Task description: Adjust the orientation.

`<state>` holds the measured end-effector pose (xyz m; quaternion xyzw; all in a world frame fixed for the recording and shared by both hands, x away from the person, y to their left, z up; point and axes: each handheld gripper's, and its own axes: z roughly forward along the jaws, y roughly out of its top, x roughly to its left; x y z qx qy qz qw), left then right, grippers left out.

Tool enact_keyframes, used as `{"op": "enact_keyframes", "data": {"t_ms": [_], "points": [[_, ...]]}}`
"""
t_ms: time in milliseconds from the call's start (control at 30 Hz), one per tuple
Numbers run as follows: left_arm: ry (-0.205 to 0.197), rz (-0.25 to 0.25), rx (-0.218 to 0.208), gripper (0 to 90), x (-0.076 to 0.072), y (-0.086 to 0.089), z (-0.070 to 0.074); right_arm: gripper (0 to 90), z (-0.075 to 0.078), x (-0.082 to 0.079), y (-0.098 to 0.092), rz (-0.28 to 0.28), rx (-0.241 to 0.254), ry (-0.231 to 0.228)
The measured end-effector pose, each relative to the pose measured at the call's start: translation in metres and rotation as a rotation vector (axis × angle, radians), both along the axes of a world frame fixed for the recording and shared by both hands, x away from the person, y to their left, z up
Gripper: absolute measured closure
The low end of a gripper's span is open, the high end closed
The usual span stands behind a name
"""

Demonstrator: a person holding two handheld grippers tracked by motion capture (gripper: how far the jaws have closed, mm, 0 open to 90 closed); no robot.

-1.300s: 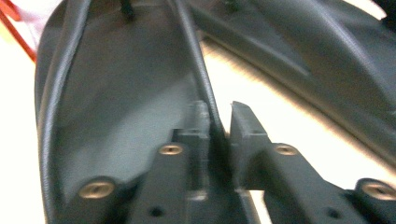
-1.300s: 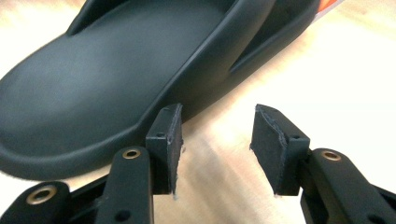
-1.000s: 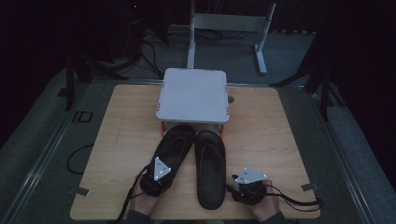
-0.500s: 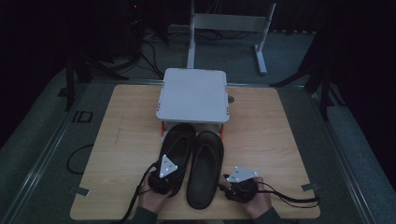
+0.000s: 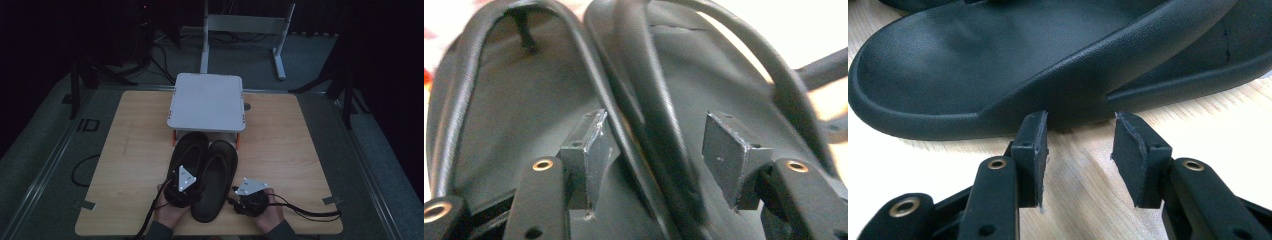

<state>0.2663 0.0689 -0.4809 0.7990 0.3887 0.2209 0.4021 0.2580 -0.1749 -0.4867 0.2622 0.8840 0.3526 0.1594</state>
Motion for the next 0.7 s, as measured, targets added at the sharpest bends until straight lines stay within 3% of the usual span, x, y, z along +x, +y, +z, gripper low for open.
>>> {"op": "enact_keyframes", "data": {"t_ms": [100,233,400,700], "points": [[0.005,0.02,0.022,49.0,0.006,-0.004,-0.001,56.1,0.0,0.0,-0.001,0.002,0.004,-0.002],[0.029,0.036,0.007,52.3,0.007,-0.005,-0.001,56.1,0.001,0.0,-0.003,-0.003,0.01,-0.015],[0.05,0.066,-0.011,64.7,0.007,-0.005,-0.001,56.1,0.006,-0.002,-0.008,-0.015,0.019,-0.042],[0.038,0.131,-0.028,73.2,0.004,-0.005,-0.002,56.2,0.013,0.0,-0.024,-0.059,0.035,-0.075]]}}
